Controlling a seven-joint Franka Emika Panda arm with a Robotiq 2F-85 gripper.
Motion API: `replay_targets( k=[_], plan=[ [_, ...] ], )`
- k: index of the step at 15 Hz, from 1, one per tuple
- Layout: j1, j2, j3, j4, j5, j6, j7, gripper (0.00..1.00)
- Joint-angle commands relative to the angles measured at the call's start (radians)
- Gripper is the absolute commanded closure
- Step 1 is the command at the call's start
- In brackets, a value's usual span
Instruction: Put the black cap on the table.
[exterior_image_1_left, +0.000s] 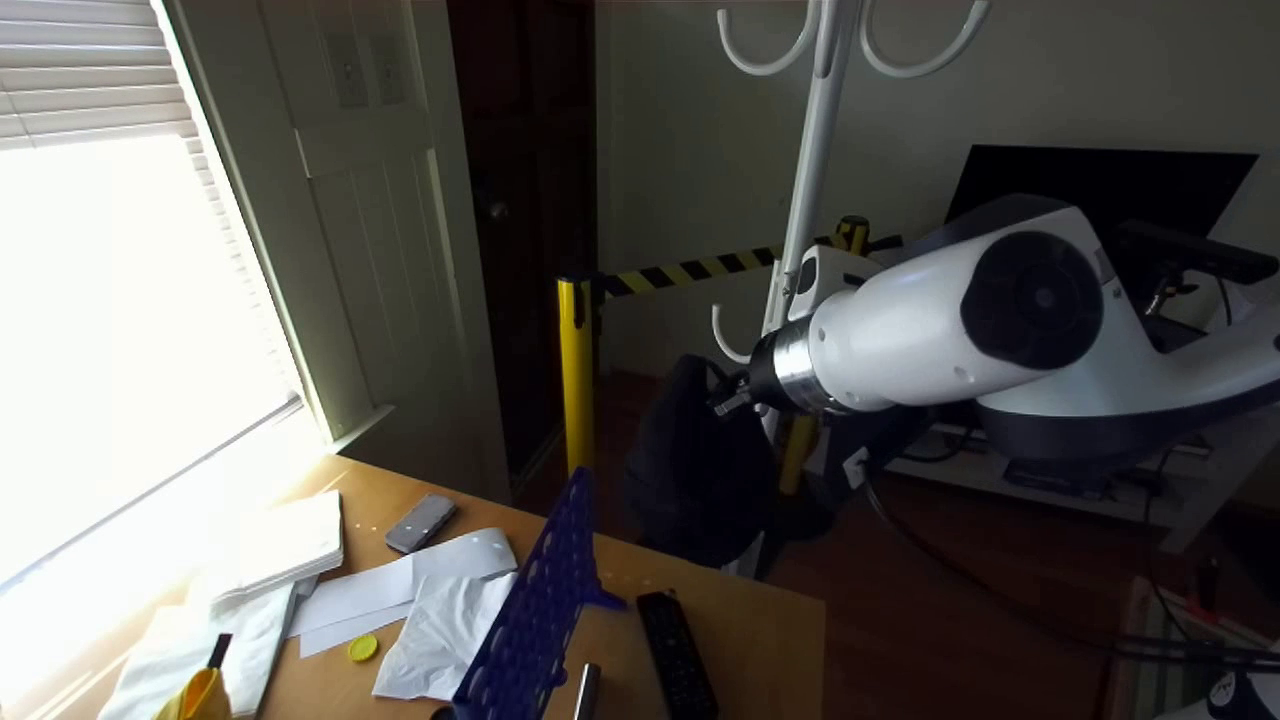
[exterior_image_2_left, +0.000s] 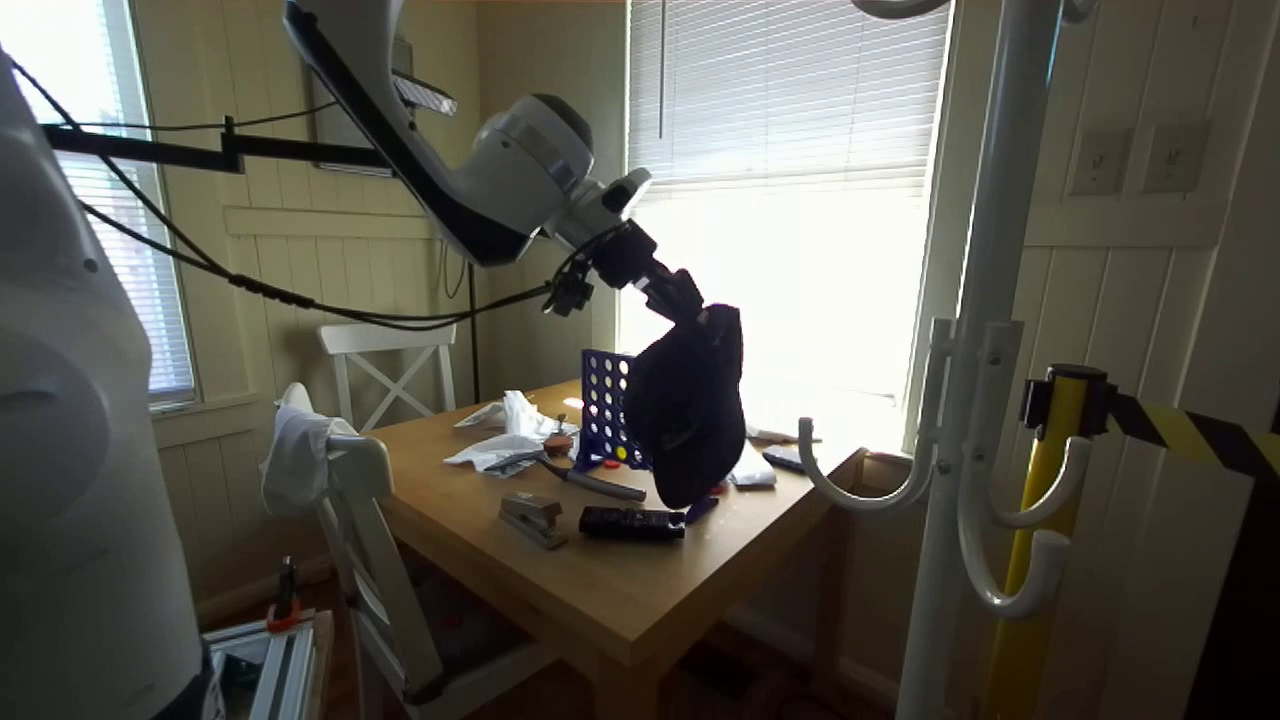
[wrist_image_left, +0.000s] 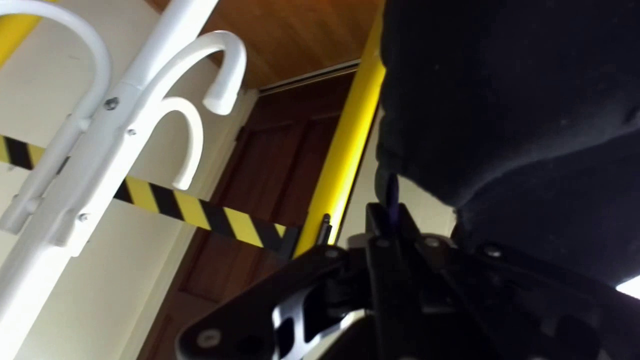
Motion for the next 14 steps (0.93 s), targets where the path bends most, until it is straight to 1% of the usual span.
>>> replay_targets(
  k=[1, 3, 4, 5, 8, 9, 14],
  plan=[
    [0.022, -0.033, -0.02, -0.014, 0.235, 0.145, -0.183, 0.99],
    [0.04, -0.011, -0.022, -0.011, 0.393, 0.165, -0.297, 0.99],
    [0.071, 0.003, -0.044, -0.012, 0.47, 0.17, -0.351, 0.99],
    [0.088, 0.012, -0.049, -0.012, 0.548, 0.179, -0.405, 0.99],
    [0.135, 0.022, -0.047, -0.008, 0.747, 0.154, -0.554, 0.99],
    [0.089, 0.021, 0.011, -0.008, 0.821, 0.165, -0.61, 0.99],
    [0.108, 0.055, 0.049, 0.007, 1.109, 0.218, -0.847, 0.99]
  ],
)
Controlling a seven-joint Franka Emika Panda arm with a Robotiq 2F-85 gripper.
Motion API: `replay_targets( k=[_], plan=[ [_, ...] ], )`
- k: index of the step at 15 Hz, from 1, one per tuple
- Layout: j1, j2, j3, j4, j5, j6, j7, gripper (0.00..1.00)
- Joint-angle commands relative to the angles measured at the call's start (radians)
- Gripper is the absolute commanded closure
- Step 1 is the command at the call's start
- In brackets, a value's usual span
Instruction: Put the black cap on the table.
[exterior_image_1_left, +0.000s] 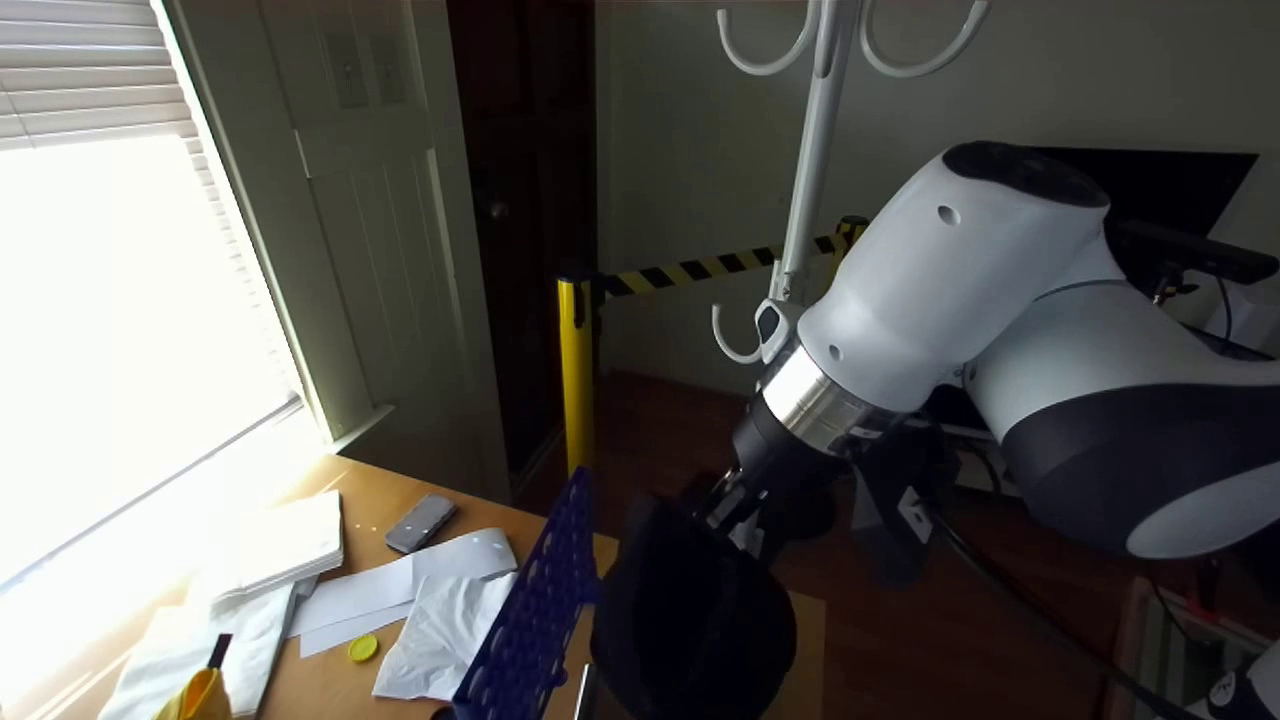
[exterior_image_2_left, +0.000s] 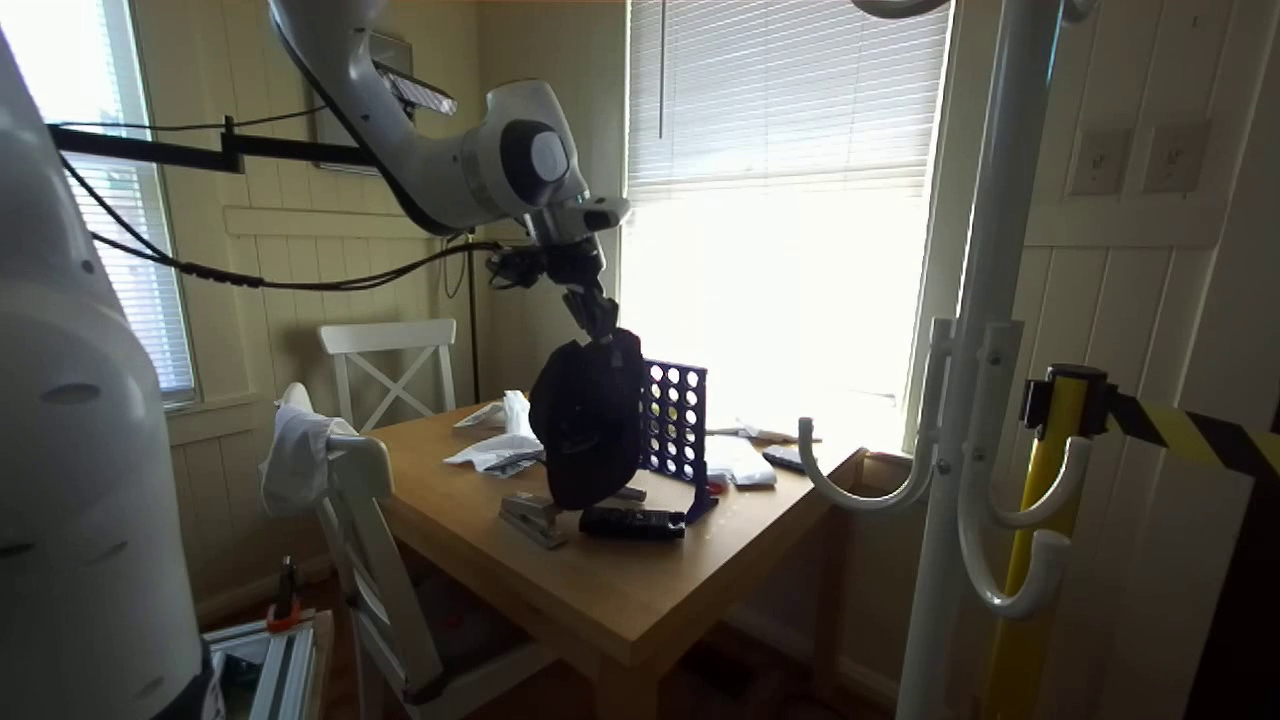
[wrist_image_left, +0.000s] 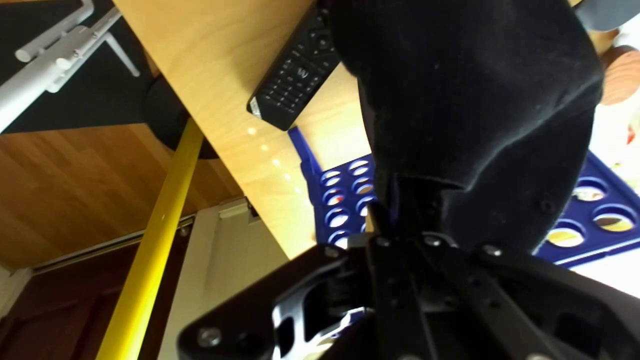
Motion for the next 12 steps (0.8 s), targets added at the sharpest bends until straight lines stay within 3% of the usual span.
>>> replay_targets(
  k=[1, 2, 3, 4, 5, 12],
  plan=[
    [0.017, 0.038, 0.017, 0.027, 0.229, 0.052, -0.198, 0.99],
    [0.03, 0.048, 0.018, 0.034, 0.308, 0.061, -0.27, 0.99],
    [0.098, 0.065, -0.032, 0.044, 0.386, 0.068, -0.345, 0.99],
    [0.064, 0.068, 0.016, 0.053, 0.462, 0.052, -0.415, 0.99],
    [0.072, 0.077, 0.021, 0.062, 0.508, 0.034, -0.457, 0.99],
    [0.066, 0.144, 0.095, 0.102, 0.49, 0.049, -0.524, 0.99]
  ],
)
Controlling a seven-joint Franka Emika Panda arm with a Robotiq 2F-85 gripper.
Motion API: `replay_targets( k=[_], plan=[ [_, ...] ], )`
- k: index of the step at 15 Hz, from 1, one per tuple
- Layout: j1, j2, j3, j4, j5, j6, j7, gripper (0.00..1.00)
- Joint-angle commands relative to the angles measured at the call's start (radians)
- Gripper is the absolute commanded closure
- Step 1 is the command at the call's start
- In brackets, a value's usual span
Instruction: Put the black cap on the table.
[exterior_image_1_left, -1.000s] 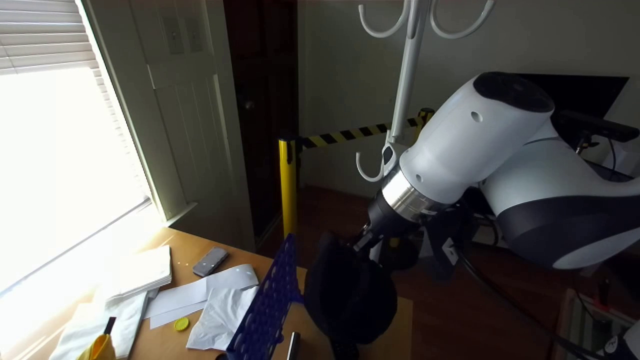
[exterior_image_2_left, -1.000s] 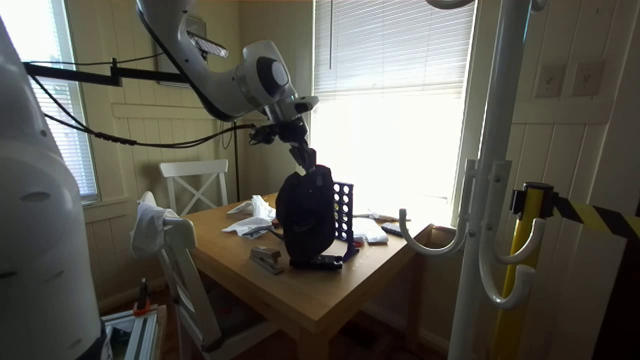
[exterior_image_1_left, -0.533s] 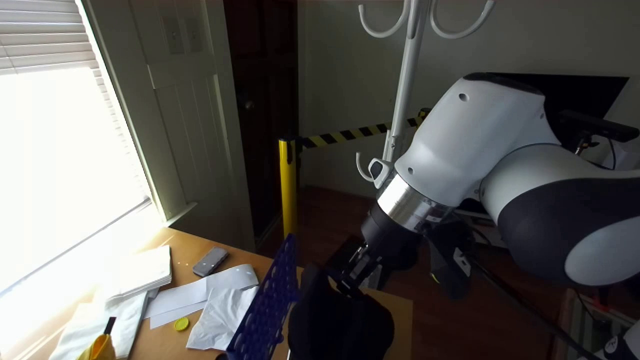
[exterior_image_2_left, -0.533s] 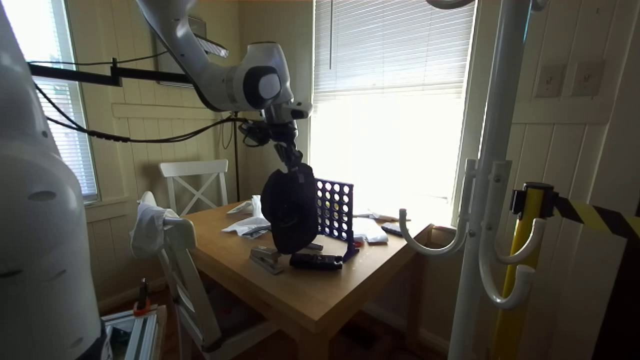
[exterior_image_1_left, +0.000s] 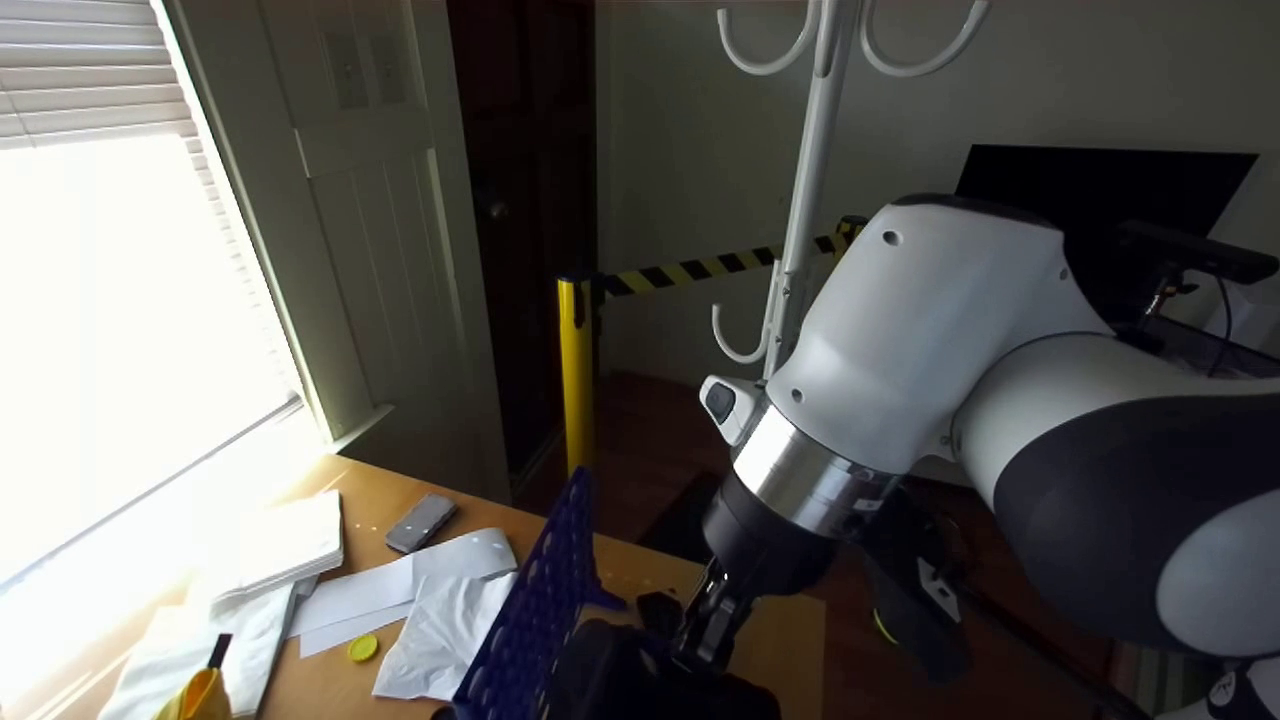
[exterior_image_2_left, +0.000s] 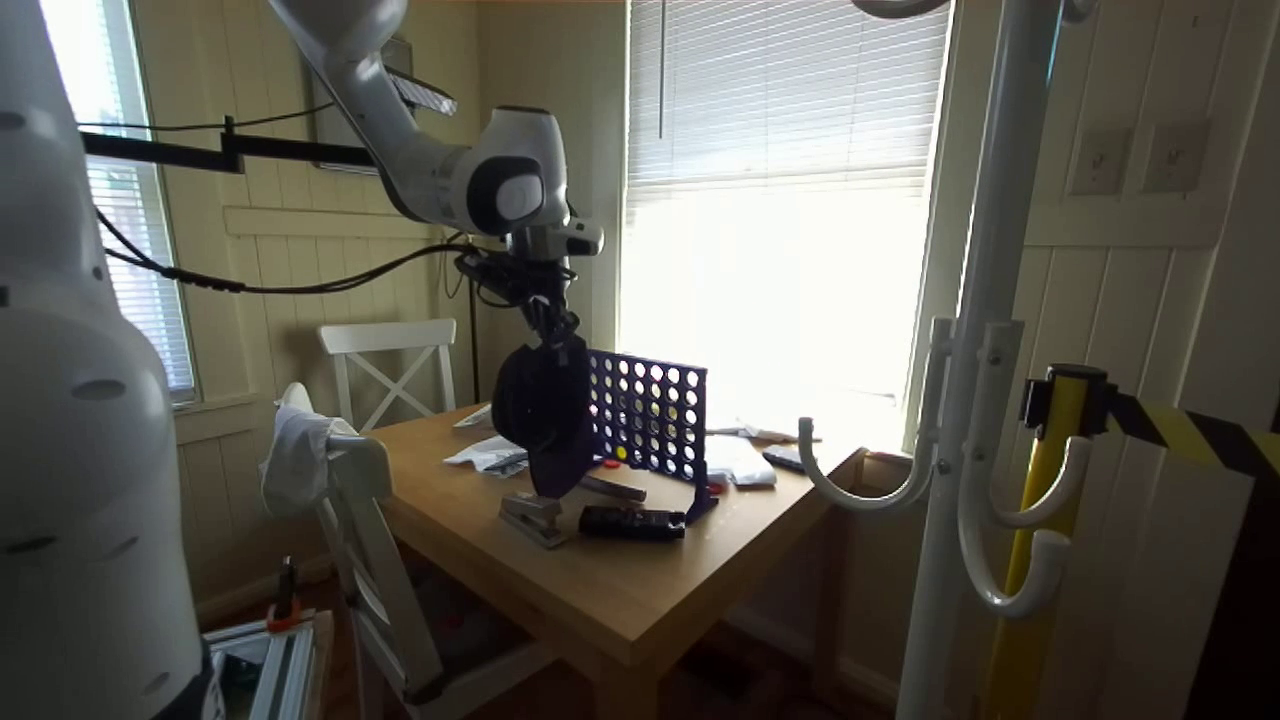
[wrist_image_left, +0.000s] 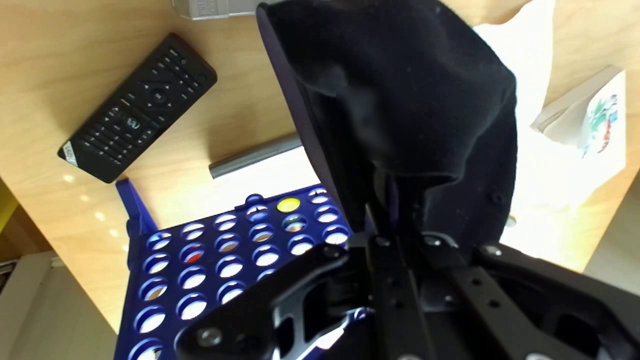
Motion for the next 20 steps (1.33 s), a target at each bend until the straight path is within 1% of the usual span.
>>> replay_targets(
  k=[1, 3, 6, 9, 11, 13, 17, 20],
  plan=[
    [0.007, 0.06, 0.028, 0.062, 0.05, 0.013, -0.08, 0.99],
    [0.012, 0.089, 0.043, 0.087, 0.079, 0.017, -0.117, 0.99],
    [0.013, 0.161, 0.069, 0.13, 0.072, 0.051, -0.114, 0.99],
    [0.015, 0.22, 0.094, 0.169, 0.093, 0.05, -0.123, 0.99],
    [0.014, 0.238, 0.095, 0.174, 0.066, 0.052, -0.09, 0.99],
    [0.007, 0.243, 0.065, 0.155, 0.01, 0.058, -0.034, 0.99],
    [-0.014, 0.215, -0.024, 0.089, -0.103, 0.091, 0.057, 0.99],
    [-0.019, 0.213, -0.1, 0.059, -0.256, 0.11, 0.148, 0.99]
  ],
)
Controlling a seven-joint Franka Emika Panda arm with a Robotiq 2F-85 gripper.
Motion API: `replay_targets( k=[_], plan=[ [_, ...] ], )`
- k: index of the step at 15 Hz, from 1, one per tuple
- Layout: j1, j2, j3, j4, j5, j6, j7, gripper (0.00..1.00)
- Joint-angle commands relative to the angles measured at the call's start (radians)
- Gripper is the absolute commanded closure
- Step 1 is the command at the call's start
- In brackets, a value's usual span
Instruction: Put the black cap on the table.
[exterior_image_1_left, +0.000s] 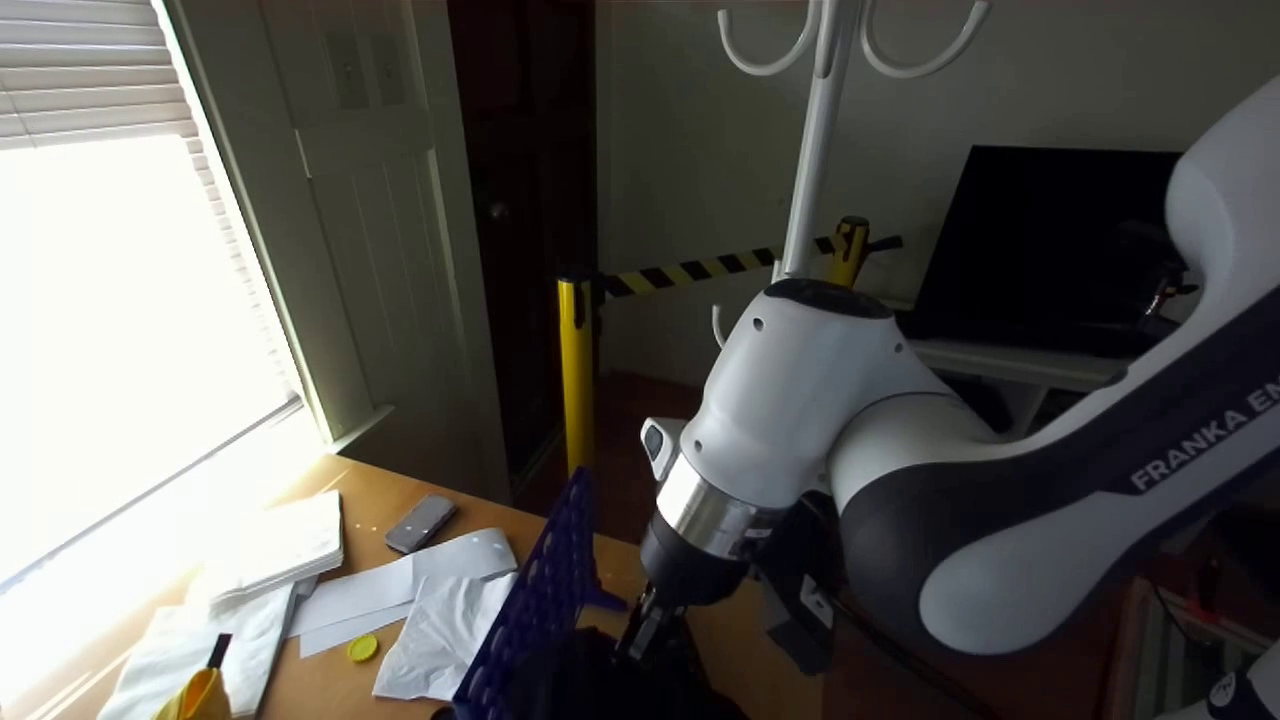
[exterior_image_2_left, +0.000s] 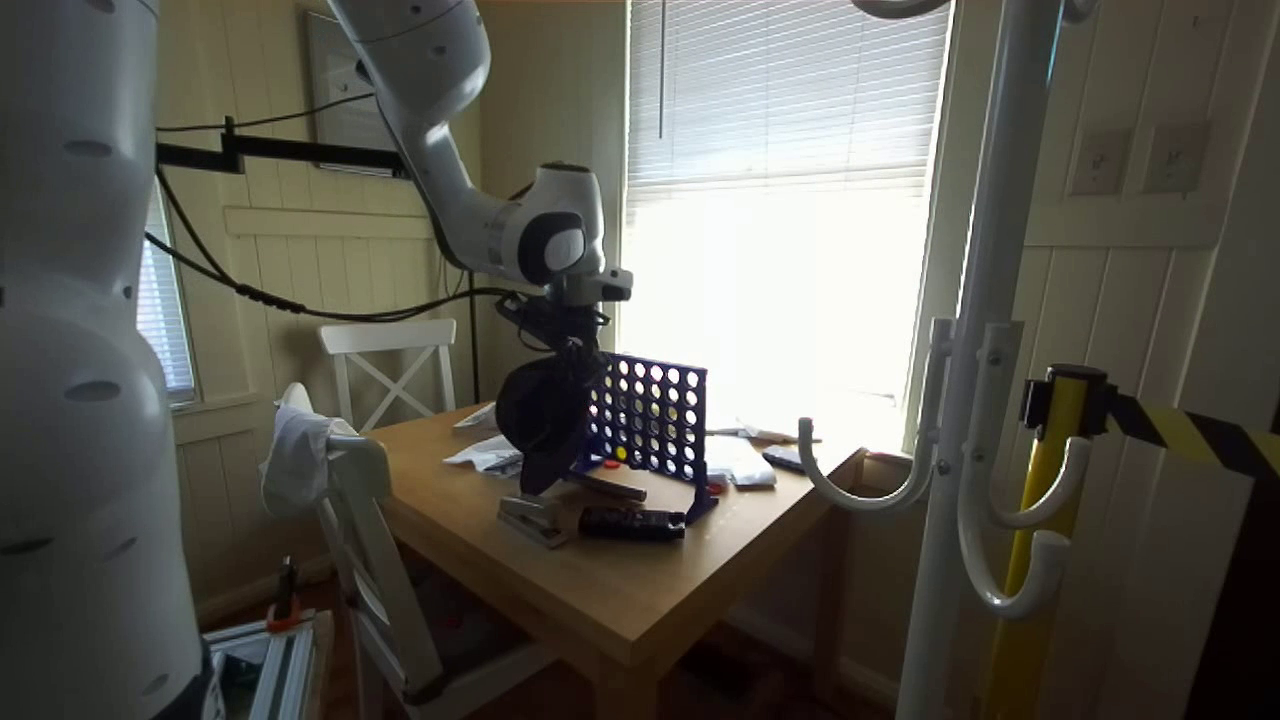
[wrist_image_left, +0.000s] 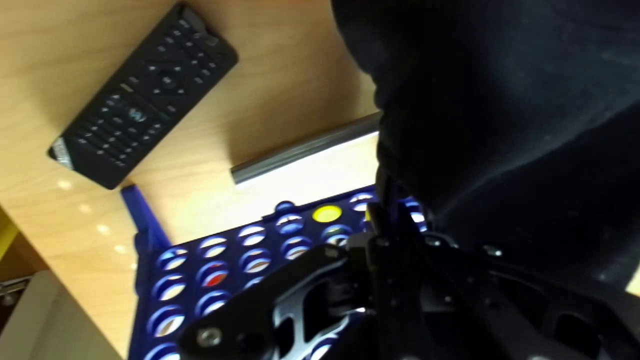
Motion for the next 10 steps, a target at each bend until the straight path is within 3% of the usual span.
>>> replay_targets(
  k=[1, 6, 10],
  plan=[
    [0.0, -0.008, -0.08, -0.05, -0.205, 0.042, 0.147, 0.99],
    [0.015, 0.013, -0.179, -0.072, -0.52, 0.02, 0.355, 0.99],
    [0.034, 0.042, -0.22, -0.093, -0.642, 0.006, 0.46, 0.99]
  ],
)
